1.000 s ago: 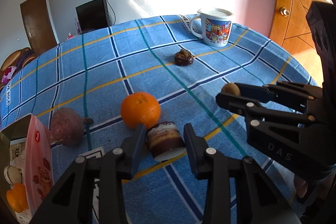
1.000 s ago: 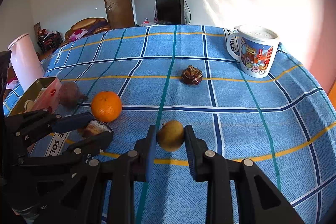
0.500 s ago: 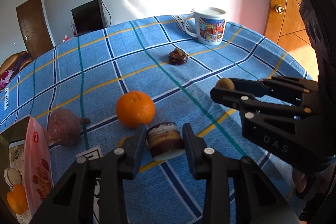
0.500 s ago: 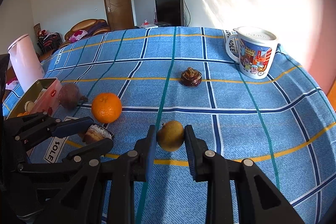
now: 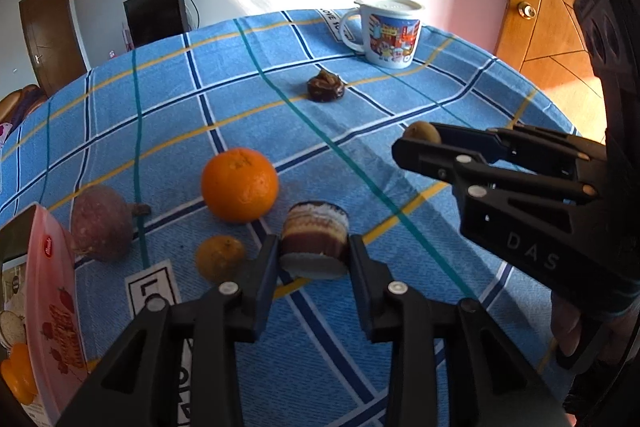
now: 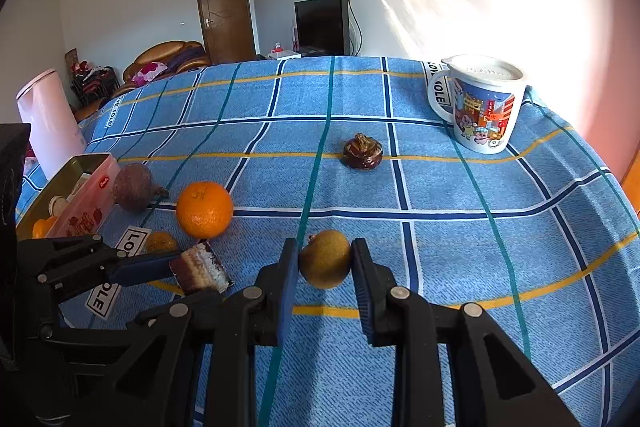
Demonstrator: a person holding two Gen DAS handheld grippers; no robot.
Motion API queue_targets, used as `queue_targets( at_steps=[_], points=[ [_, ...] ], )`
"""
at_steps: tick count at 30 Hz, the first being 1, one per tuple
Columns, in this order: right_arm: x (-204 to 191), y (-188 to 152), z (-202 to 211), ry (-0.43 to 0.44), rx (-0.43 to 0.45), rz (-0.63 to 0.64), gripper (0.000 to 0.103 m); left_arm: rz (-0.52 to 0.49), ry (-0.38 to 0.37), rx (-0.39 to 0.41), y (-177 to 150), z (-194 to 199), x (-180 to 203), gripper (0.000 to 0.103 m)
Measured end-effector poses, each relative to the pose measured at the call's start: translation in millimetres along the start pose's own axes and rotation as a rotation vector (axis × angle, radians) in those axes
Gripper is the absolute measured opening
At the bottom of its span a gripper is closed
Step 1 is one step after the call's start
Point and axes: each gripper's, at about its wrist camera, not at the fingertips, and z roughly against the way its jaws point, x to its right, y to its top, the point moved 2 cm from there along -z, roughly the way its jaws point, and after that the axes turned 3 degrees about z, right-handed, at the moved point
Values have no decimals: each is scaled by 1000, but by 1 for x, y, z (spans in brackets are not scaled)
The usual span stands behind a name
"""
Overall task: Organize fruits
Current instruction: 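Grasp and lift the layered cake slice with the left tool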
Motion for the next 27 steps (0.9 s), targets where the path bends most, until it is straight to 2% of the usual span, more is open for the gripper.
queue_targets(
  at_steps=[5, 13, 27],
  points=[
    [0, 0, 2, 2, 12, -4, 28, 5, 0, 25, 0, 4, 0, 36],
    [-1, 0, 10, 11, 48, 1, 28, 25, 20, 117, 0, 22, -5, 36],
    [-4, 1, 25, 36, 129, 16, 28, 73, 55, 232, -1, 43, -15, 36]
  ],
)
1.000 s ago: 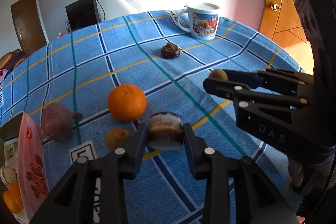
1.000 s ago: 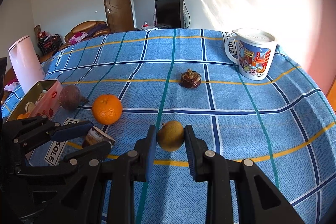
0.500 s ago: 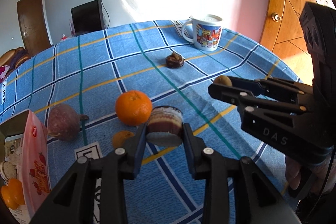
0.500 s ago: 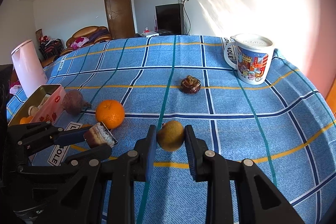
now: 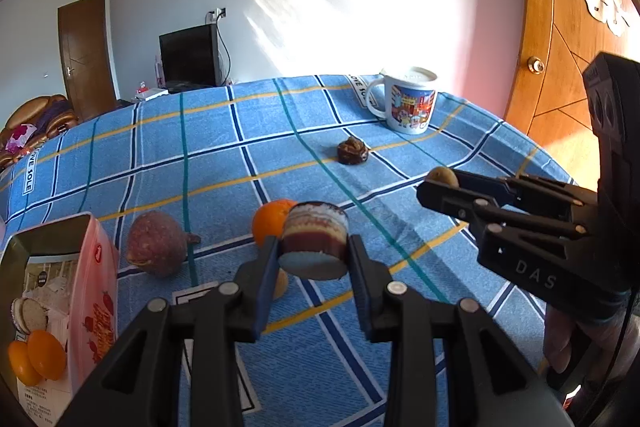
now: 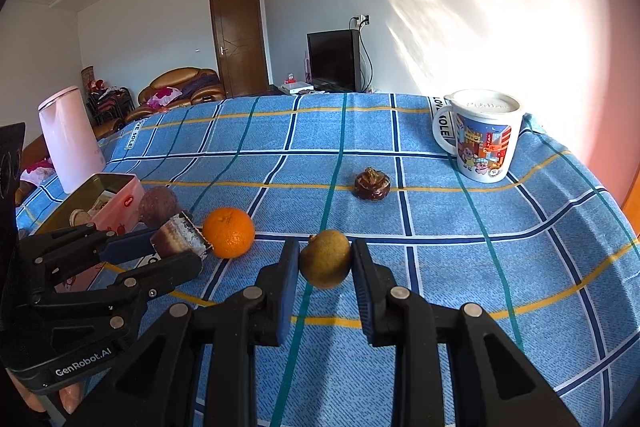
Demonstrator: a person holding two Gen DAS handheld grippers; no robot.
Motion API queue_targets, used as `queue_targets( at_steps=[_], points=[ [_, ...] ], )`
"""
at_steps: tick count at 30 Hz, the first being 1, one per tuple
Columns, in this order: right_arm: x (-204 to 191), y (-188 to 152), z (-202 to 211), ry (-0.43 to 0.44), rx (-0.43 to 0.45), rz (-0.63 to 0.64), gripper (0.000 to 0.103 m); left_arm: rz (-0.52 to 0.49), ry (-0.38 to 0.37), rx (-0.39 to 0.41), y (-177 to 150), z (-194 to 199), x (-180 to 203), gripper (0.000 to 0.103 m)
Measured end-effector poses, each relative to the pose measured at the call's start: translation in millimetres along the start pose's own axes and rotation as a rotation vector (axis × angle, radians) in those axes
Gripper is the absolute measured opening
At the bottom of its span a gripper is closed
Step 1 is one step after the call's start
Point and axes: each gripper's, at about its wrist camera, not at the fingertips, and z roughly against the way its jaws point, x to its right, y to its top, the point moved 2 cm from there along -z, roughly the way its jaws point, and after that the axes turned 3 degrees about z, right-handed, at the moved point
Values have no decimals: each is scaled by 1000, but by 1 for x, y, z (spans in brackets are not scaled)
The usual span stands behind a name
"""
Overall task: Organize fruits
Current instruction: 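Grasp and lift the layered cake slice with the left tool, then drop the cake slice into the tin box while the right tool drops its fruit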
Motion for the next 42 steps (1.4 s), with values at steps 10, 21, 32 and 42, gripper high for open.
queue_targets(
  at_steps=[10, 21, 32, 42],
  points=[
    [0, -1, 10, 9, 53, 1, 28, 26, 19, 37, 0, 6, -5, 36],
    [-3, 0, 24, 0, 118, 18, 28, 41, 45, 84, 0, 16, -8, 36],
    [-12, 0, 31, -18, 158, 60, 28, 32, 131, 158, 0, 31, -16, 36],
    [-55, 18, 28, 97, 124, 88, 28, 98, 201, 157, -4, 63, -64, 36]
  ],
)
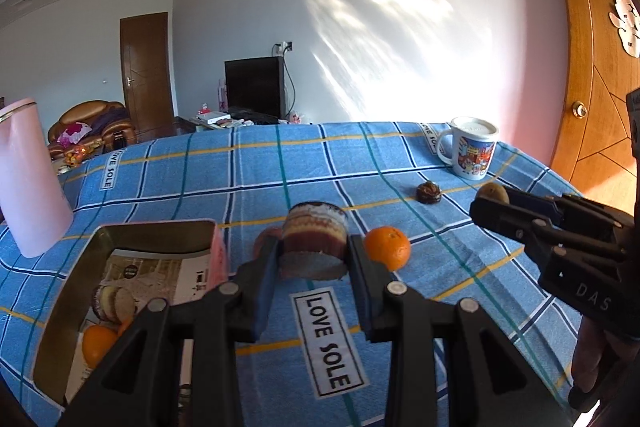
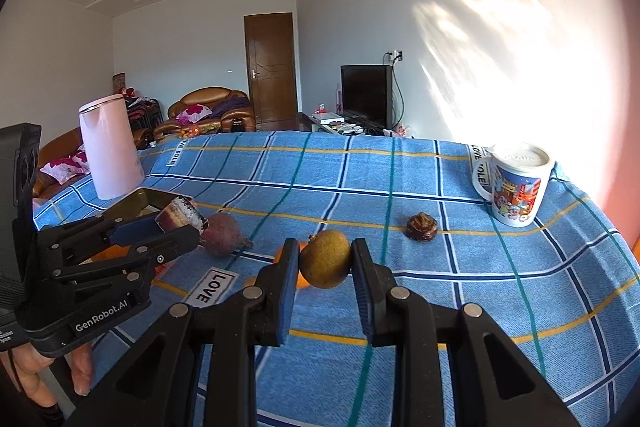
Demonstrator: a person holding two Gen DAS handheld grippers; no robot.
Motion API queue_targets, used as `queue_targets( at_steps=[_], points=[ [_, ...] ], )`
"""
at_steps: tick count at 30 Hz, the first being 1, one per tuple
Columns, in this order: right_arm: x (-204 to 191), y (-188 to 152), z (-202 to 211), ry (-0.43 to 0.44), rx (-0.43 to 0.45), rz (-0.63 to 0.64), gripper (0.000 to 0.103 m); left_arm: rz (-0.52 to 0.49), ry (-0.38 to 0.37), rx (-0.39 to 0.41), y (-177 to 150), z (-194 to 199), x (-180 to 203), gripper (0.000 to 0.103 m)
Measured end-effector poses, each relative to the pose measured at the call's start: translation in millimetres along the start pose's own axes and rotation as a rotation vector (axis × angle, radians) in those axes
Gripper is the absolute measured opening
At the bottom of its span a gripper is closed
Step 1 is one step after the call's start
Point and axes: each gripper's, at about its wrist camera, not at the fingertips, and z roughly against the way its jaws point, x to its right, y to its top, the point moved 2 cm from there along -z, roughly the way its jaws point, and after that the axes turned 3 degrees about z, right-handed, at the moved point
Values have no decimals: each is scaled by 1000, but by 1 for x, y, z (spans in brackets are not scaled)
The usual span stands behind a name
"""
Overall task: Organize fruits
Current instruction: 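Drop the cake slice into the tin box while the right tool drops its fruit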
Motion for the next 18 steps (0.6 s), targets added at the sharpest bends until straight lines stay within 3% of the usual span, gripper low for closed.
queue_targets(
  at_steps=[10, 18],
  points=[
    [-118, 35, -35, 245, -30, 133, 28, 131, 197, -33, -16, 41, -121, 36],
    [-183, 22, -69, 332, -116, 212, 28, 180, 230, -104, -43, 37, -154, 36]
  ],
)
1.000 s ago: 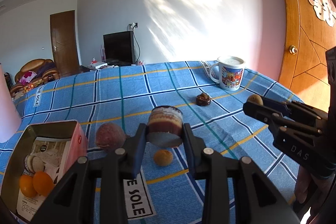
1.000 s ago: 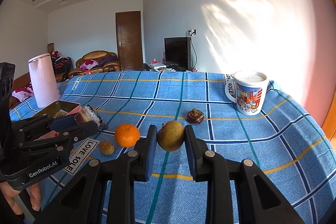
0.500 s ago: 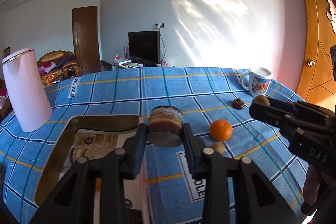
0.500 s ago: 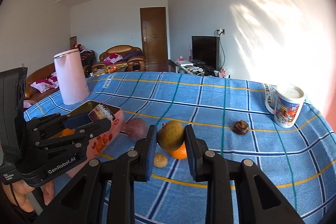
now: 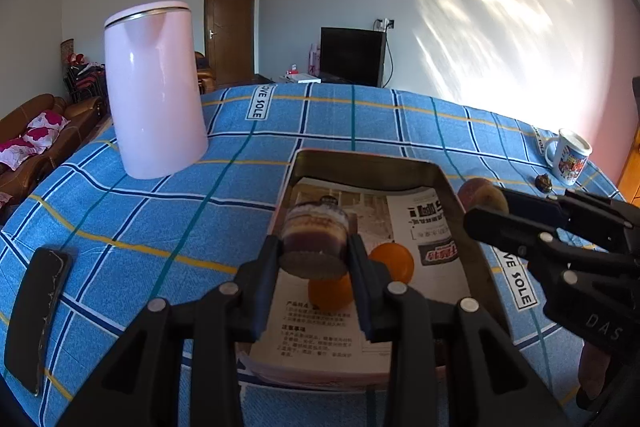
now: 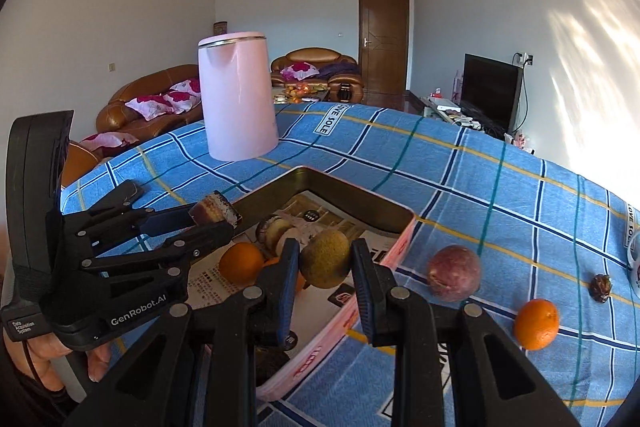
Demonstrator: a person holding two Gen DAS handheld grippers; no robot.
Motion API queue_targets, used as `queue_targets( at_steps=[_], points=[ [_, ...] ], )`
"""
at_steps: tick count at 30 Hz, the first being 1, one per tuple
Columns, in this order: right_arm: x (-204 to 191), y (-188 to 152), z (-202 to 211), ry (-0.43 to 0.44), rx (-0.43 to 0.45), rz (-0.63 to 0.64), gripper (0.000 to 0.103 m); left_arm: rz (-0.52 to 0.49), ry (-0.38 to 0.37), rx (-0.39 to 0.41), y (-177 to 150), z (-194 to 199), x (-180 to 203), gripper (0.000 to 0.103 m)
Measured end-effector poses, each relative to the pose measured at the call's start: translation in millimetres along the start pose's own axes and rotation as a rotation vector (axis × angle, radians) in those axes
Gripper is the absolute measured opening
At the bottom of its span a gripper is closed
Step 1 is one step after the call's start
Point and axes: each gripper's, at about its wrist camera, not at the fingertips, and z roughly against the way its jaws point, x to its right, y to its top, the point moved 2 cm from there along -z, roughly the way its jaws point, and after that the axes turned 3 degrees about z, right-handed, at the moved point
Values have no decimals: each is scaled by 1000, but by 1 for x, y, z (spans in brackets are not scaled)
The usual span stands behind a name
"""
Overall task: Organize fruits
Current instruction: 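Drop the cake slice into the tin box while the right tool drops its fruit, then grasp the purple passion fruit with the left tool while the right tool grasps an orange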
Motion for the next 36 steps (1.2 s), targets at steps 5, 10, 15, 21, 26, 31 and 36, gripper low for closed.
queue_targets(
  at_steps=[5, 10, 15, 21, 26, 31, 36],
  points=[
    [-15, -7, -17, 33, -52, 19, 28, -14, 0, -7, -2, 2, 1, 36],
    [-27, -11, -26, 57, -87, 35, 28, -8, 7, -47, -5, -4, -2, 36],
    [-31, -15, -31, 82, -115, 44, 30, -3, 18, -52, -4, -4, -1, 38],
    [-9, -17, -14, 88, -71, -29, 52, -4, 12, -33, 2, 3, 9, 68],
    [29, -25, 16, -32, -48, -40, 53, -45, 5, 2, 8, 9, 31, 78],
    [87, -44, 30, -264, -108, -82, 53, -81, -26, 5, 14, 5, 59, 79],
    [123, -60, 24, -278, -180, -176, 53, -115, -50, 7, 21, -2, 86, 80]
  ],
)
